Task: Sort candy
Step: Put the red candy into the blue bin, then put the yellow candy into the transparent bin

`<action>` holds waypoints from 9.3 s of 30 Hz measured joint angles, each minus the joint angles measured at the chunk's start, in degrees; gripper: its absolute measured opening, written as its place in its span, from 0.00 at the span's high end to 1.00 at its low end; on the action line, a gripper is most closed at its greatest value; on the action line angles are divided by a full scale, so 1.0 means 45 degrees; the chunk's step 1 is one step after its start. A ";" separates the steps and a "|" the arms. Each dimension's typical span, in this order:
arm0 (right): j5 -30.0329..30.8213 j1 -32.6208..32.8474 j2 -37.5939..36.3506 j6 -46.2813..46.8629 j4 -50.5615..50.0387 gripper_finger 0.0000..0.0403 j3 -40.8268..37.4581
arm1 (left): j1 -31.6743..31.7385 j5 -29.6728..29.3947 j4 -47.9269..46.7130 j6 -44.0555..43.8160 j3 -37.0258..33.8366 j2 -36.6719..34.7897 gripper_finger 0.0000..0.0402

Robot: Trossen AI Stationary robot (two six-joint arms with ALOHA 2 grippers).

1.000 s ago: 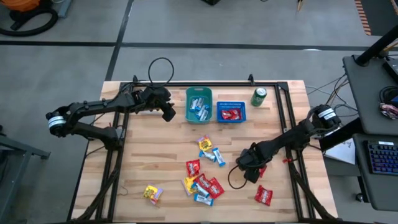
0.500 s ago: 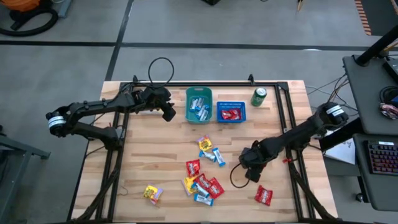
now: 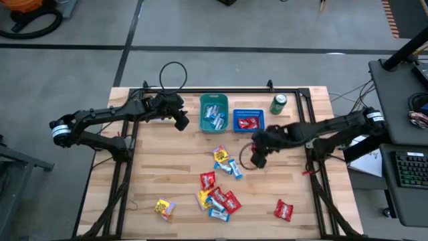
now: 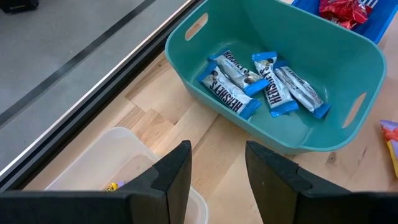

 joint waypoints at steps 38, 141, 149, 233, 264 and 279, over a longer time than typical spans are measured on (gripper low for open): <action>0.0351 -0.6224 0.4383 -0.6632 0.5358 0.54 0.0626 | -0.1356 0.0100 -0.1161 -0.1105 0.0000 -0.1310 0.66; -1.1853 -0.5052 0.2593 -0.7884 0.9255 0.10 0.0582 | -0.6858 -0.0019 1.0902 0.3746 -0.0040 0.2742 0.60; -1.1846 -0.4957 0.2598 -0.7858 0.9176 0.10 0.0582 | -0.6883 0.0622 1.2389 0.5061 0.0029 0.3744 0.45; -0.2967 -0.3638 0.2073 -0.7064 0.5954 0.93 0.0834 | -0.6923 -0.3844 0.8626 0.2303 0.0034 0.3413 0.70; 0.2896 -0.5909 0.3181 -0.6338 0.2022 0.55 0.1092 | -0.6941 -0.4027 0.6054 0.0922 0.0029 0.1685 0.65; 0.0242 -0.4675 0.2299 -0.5808 0.1975 0.51 0.1223 | -0.7052 -0.1559 0.4493 -0.0084 0.0029 0.1731 0.65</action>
